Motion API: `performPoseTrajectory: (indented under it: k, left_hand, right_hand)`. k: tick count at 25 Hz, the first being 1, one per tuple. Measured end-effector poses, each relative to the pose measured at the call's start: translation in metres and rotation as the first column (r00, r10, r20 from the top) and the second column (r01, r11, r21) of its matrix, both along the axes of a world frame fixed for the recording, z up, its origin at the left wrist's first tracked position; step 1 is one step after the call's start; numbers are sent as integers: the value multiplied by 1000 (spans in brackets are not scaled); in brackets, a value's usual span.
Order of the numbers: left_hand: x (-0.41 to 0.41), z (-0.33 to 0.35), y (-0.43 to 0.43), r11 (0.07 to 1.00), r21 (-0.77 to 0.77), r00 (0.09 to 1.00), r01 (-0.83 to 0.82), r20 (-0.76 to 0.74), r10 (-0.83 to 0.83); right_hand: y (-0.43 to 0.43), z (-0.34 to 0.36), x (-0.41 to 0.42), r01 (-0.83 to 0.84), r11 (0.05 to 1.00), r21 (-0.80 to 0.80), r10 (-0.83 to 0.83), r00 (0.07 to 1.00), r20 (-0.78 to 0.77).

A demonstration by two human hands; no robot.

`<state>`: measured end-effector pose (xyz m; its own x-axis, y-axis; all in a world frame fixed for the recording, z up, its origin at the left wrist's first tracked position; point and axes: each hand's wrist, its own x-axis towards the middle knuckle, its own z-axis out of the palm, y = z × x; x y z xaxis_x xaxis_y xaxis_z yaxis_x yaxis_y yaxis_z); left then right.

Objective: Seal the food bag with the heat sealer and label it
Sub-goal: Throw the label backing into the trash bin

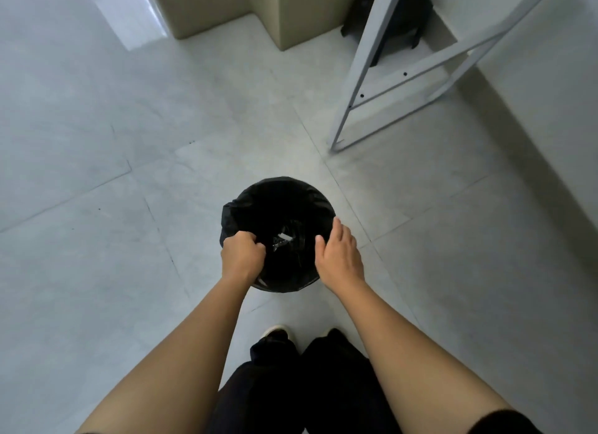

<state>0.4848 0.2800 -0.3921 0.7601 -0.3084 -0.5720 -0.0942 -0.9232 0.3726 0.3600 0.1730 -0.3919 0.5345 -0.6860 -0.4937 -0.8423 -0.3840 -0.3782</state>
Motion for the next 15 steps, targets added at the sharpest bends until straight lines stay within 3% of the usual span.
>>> performPoseTrajectory:
  k: [5,10,15]
  left_hand:
    - [11,190,-13,972,-233,992,26,127,4]
    - [-1,371,-43,871,-491,976,29,204,82]
    - [-46,477,-112,739,-536,908,407,322,-267]
  right_hand:
    - [6,190,26,-14,999,-44,18,995,97]
    - [-2,359,22,53,980,-190,-12,978,208]
    - [-50,466,-38,298,868,-398,-192,939,285]
